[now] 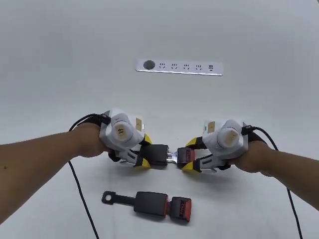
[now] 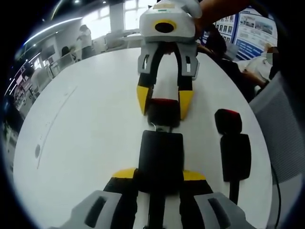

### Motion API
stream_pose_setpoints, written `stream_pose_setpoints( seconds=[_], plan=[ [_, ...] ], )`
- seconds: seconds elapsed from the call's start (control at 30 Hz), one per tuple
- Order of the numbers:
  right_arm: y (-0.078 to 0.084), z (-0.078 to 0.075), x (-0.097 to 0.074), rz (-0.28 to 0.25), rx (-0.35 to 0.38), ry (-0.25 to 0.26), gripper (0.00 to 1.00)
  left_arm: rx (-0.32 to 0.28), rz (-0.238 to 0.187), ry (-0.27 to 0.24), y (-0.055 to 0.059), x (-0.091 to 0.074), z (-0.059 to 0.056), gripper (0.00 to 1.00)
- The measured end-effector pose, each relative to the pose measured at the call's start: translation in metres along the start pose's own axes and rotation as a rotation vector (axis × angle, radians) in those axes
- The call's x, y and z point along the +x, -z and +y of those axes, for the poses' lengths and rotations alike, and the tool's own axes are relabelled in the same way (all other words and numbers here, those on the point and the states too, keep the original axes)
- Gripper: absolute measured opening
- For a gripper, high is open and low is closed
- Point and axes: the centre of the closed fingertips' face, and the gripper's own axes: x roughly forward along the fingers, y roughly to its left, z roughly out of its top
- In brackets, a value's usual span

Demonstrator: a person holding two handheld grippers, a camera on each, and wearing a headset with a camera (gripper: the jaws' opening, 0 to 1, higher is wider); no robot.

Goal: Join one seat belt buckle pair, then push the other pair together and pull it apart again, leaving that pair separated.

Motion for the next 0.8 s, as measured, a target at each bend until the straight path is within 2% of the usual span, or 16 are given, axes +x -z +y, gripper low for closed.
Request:
stream_pose_setpoints(
  seconds=[0.3,0.5,0.8],
  plan=[
    [-0.002,-0.002,-0.001,-0.004,0.011,0.004,0.32,0.027,0.018,0.021,0.005,0.003,0.004,0.33],
    [-0.011,0.001,0.006,-0.015,0.015,0.007,0.32,0.031,0.029,0.027,0.004,0.003,0.005,0.33],
    [-0.013,0.0,0.007,-0.012,0.053,0.03,0.32,0.014,0.016,0.021,0.004,0.004,0.005,0.33]
  ],
)
